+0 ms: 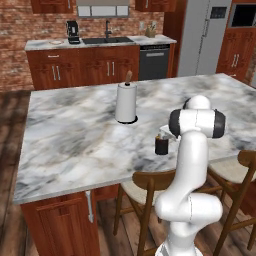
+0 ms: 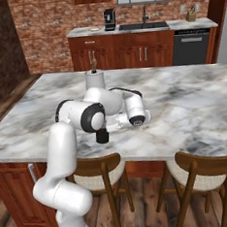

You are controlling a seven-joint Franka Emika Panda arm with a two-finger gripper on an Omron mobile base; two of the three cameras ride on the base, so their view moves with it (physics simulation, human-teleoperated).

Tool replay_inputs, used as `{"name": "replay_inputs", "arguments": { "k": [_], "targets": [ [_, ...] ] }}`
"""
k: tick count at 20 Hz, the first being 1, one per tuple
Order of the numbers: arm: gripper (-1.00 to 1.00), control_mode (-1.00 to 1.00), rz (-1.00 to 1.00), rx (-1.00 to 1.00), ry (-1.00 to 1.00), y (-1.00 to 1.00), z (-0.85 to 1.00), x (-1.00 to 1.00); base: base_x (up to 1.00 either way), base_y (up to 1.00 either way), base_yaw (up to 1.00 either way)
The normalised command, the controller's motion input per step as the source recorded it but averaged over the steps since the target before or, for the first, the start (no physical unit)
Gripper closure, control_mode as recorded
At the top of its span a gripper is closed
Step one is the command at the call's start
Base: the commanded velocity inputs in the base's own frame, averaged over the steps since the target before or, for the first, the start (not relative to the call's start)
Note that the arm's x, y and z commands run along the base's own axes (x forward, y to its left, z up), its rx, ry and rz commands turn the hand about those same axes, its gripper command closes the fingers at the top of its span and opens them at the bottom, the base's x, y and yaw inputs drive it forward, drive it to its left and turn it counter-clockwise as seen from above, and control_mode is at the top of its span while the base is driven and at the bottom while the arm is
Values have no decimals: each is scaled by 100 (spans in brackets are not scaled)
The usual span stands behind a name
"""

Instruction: Pick up the marshmallow and place it in the cup of hot chocolate on the dining counter.

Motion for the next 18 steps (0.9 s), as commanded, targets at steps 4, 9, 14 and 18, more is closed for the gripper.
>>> {"name": "replay_inputs", "arguments": {
  "k": [4, 9, 14, 18],
  "targets": [
    [-100, -100, 0, 0, 0, 41, -23, -12, 0, 0, 0],
    [-100, -100, 0, 0, -1, 21, -1, -20, 0, 0, 0],
    [-100, -100, 0, 0, -9, 1, 0, -21, 0, 0, 0],
    [-100, -100, 0, 0, -13, 0, 13, -26, 0, 0, 0]
  ]
}}
